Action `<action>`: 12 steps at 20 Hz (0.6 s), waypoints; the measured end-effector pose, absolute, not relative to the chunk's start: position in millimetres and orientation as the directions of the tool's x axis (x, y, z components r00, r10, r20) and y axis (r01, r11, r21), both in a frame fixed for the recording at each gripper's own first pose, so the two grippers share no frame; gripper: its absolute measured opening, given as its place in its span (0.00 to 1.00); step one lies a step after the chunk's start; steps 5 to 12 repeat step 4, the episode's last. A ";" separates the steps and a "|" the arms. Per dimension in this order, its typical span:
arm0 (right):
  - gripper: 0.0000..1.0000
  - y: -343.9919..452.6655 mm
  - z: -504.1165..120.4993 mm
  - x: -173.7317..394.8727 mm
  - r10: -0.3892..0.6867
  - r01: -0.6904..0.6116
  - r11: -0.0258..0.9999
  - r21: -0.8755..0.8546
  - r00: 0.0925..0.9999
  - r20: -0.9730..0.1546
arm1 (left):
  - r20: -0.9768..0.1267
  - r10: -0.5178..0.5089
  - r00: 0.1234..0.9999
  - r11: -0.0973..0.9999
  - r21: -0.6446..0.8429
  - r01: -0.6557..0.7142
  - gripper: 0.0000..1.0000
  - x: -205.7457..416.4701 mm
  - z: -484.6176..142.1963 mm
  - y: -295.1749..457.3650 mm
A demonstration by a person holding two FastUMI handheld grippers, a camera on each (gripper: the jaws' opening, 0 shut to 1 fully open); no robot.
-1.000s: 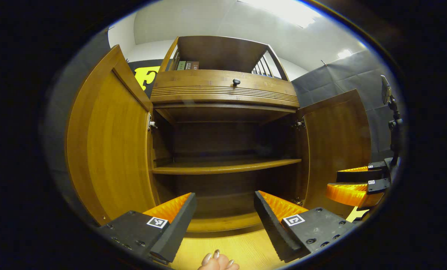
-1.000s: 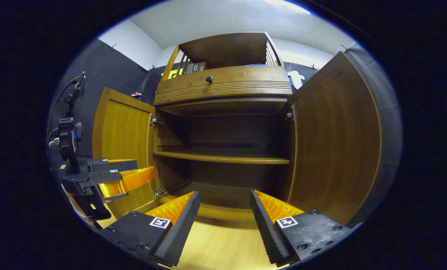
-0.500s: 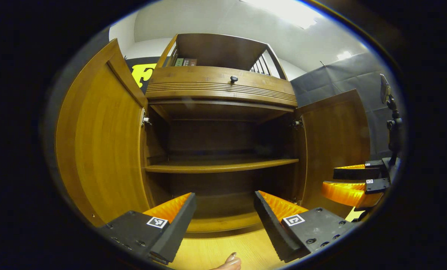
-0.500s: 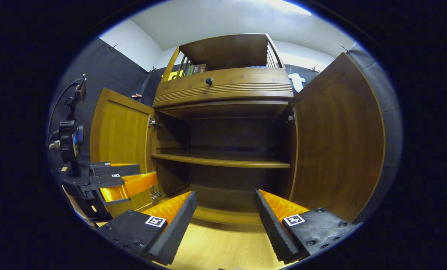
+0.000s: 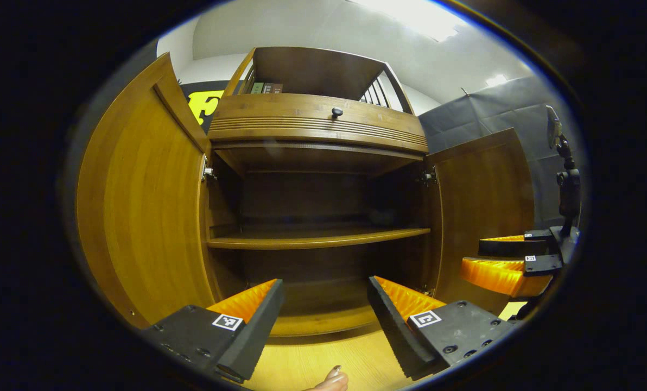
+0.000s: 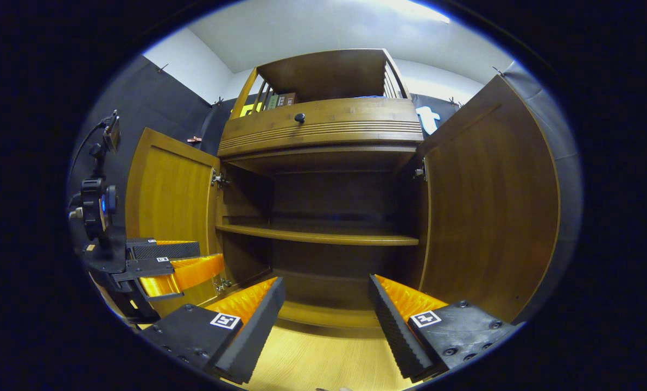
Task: Open the right door of the double-door shoe cabinet with the right hand, and open the left door with the left hand.
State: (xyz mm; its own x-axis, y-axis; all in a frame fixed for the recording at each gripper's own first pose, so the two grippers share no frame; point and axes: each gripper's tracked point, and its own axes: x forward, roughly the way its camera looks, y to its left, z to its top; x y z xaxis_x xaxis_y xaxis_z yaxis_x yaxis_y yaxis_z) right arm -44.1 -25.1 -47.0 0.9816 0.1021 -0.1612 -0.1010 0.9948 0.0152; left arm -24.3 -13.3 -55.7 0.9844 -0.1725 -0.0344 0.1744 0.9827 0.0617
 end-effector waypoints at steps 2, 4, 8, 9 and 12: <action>0.97 -24.1 -47.7 -43.6 0.104 -0.102 0.995 0.017 0.981 -0.163 | -0.029 -0.166 0.986 0.984 0.062 0.167 0.96 -24.7 -54.8 -11.3; 0.97 -24.4 -49.2 -42.2 0.101 -0.100 0.995 0.013 0.981 -0.167 | -0.022 -0.160 0.987 0.985 0.066 0.161 0.95 -25.3 -54.0 -11.1; 0.97 -24.4 -49.2 -42.2 0.101 -0.100 0.995 0.013 0.981 -0.167 | -0.022 -0.160 0.987 0.985 0.066 0.161 0.95 -25.3 -54.0 -11.1; 0.97 -24.4 -49.2 -42.2 0.101 -0.100 0.995 0.013 0.981 -0.167 | -0.022 -0.160 0.987 0.985 0.066 0.161 0.95 -25.3 -54.0 -11.1; 0.97 -24.4 -49.2 -42.2 0.101 -0.100 0.995 0.013 0.981 -0.167 | -0.022 -0.160 0.987 0.985 0.066 0.161 0.95 -25.3 -54.0 -11.1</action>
